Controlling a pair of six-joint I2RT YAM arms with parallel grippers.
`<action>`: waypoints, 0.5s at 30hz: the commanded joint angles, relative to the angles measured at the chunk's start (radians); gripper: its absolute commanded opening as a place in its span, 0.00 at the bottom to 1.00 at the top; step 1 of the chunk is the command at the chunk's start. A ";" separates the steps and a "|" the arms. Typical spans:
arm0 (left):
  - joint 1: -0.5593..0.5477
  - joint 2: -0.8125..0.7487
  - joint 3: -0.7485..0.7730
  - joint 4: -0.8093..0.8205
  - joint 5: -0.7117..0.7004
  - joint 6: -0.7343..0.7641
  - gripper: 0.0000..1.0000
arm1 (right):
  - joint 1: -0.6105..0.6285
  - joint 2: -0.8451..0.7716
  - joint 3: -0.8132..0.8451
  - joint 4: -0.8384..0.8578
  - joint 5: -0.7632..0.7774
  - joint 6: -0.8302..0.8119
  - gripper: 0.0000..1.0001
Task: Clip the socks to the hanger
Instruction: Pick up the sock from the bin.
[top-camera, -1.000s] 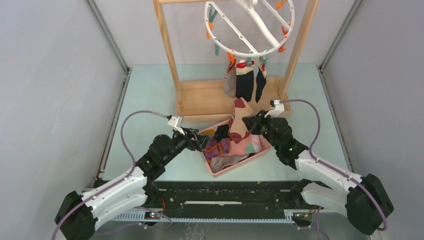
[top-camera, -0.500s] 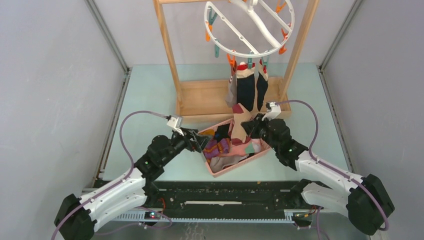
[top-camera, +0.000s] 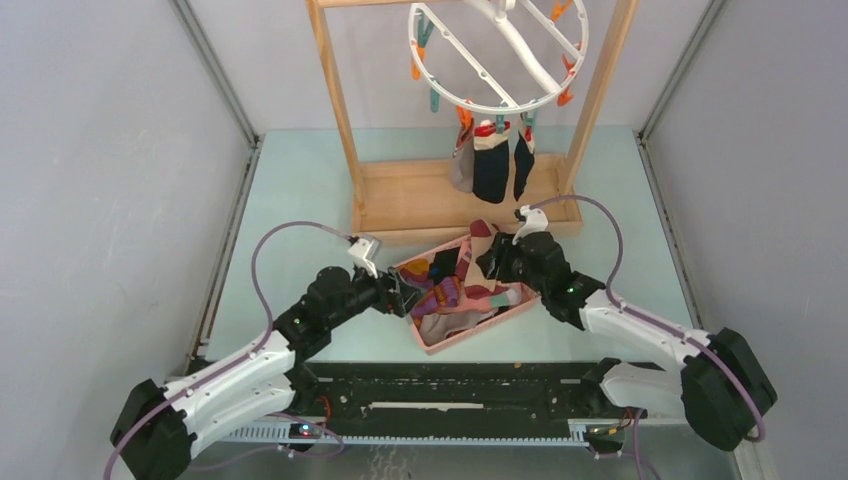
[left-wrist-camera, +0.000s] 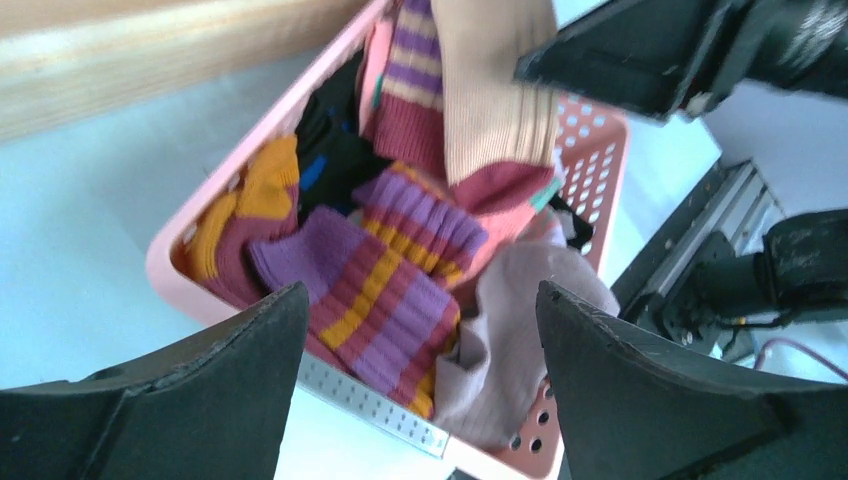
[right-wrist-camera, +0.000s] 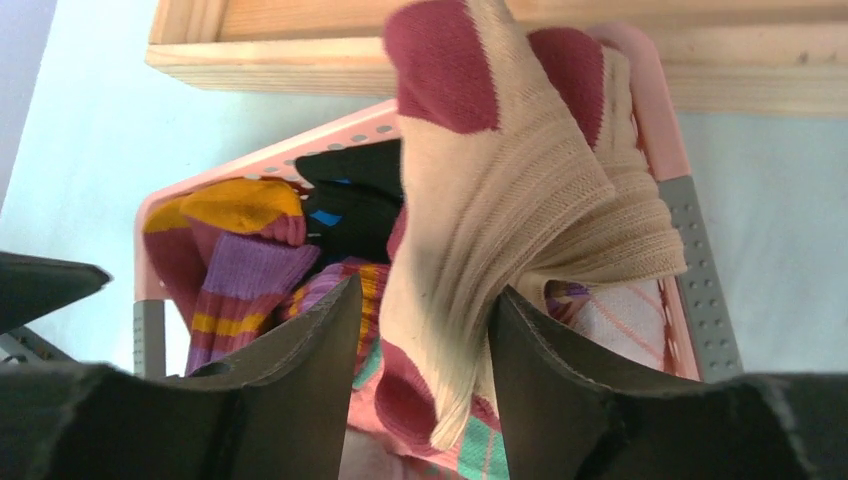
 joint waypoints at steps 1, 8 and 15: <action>0.004 0.025 0.131 -0.169 0.079 0.008 0.87 | 0.012 -0.105 0.054 -0.087 -0.016 -0.119 0.59; -0.057 0.094 0.320 -0.525 0.045 0.023 0.80 | 0.012 -0.195 0.029 -0.160 -0.130 -0.206 0.62; -0.187 0.278 0.525 -0.766 -0.127 0.034 0.81 | 0.013 -0.177 0.013 -0.122 -0.192 -0.200 0.62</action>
